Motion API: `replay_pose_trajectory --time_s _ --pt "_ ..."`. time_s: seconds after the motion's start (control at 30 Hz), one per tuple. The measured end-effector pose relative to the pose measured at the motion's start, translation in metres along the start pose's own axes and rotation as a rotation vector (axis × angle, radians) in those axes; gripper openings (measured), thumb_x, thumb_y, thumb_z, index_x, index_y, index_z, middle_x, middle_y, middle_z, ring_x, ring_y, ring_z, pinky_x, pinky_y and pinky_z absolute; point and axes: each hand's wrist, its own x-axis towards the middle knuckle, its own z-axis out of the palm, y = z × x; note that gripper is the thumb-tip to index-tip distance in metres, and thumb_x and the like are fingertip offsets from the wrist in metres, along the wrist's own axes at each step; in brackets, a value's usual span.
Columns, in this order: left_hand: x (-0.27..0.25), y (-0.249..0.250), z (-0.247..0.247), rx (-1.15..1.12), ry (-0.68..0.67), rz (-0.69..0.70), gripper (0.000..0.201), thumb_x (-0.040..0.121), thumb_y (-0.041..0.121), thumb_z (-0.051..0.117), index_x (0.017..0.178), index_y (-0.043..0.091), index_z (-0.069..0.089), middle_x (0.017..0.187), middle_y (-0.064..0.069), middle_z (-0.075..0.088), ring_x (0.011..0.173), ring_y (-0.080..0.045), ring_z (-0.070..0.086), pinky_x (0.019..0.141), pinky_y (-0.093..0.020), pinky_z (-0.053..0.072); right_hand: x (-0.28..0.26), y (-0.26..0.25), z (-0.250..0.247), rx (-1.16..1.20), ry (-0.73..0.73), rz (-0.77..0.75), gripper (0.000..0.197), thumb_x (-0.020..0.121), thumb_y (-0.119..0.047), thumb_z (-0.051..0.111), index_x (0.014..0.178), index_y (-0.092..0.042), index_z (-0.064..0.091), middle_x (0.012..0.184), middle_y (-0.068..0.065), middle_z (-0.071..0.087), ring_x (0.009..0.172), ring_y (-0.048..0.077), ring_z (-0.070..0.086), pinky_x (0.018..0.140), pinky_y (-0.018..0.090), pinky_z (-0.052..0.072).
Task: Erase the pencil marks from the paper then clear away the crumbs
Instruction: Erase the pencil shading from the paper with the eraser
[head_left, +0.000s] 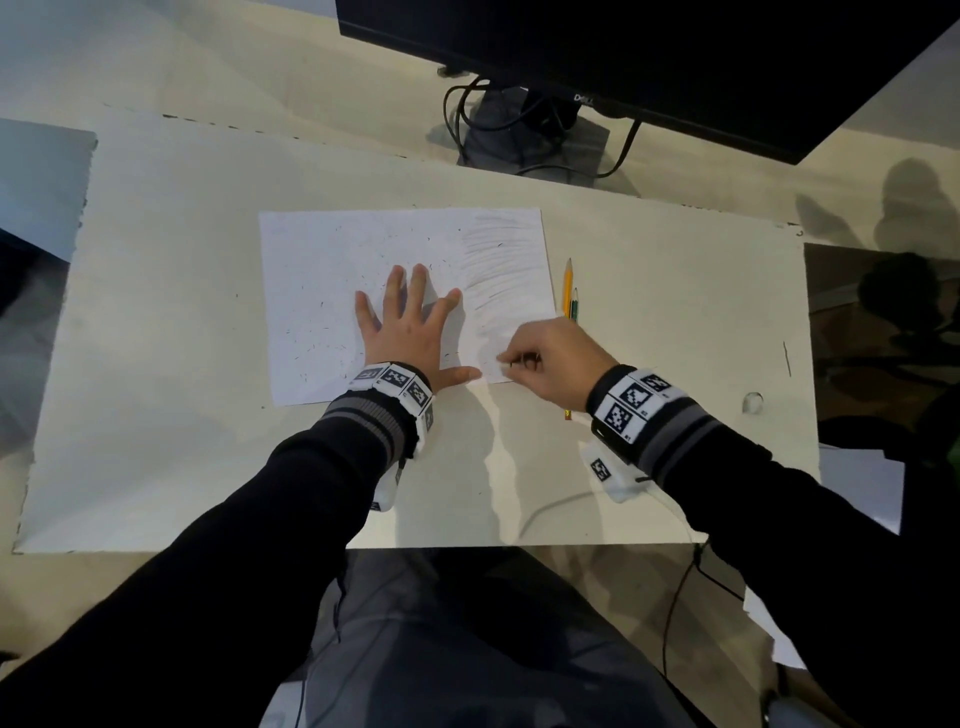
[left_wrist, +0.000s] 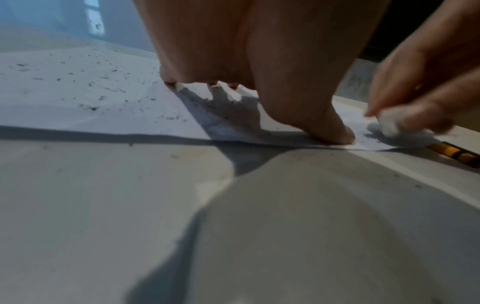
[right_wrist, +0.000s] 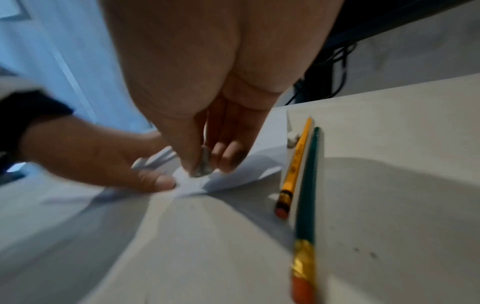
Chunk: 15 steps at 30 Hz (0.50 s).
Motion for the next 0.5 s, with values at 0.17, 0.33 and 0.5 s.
replay_pose_trajectory --time_s 0.17,0.33,0.5 --pt "0.000 -0.016 0.000 0.062 -0.004 0.072 0.107 0.071 0.089 0.045 0.153 0.046 -0.008 0.163 -0.006 -0.018 0.150 -0.031 -0.016 0.114 -0.068 0.004 0.014 -0.008 0.009 0.080 0.182 -0.016 0.009 0.087 -0.017 0.073 0.095 -0.014 0.075 0.085 -0.007 0.065 0.075 0.010 0.062 0.074 0.023 0.051" --pt "0.000 -0.019 -0.002 0.090 -0.031 0.095 0.106 0.071 0.090 0.043 0.150 0.050 -0.015 0.163 -0.005 -0.020 0.149 -0.030 -0.018 0.115 -0.068 0.003 0.005 -0.009 0.026 0.020 0.056 -0.037 0.011 0.088 -0.018 0.071 0.077 -0.017 0.069 0.069 -0.022 0.051 0.068 0.006 0.055 0.069 0.025 0.048" --pt "0.001 -0.019 -0.003 0.082 -0.042 0.093 0.106 0.071 0.090 0.044 0.150 0.051 -0.016 0.162 -0.005 -0.022 0.149 -0.030 -0.021 0.115 -0.068 0.001 0.016 -0.018 0.006 -0.081 -0.082 -0.042 0.011 0.090 -0.022 0.069 0.095 -0.015 0.075 0.088 -0.009 0.069 0.079 0.006 0.059 0.076 0.023 0.049"
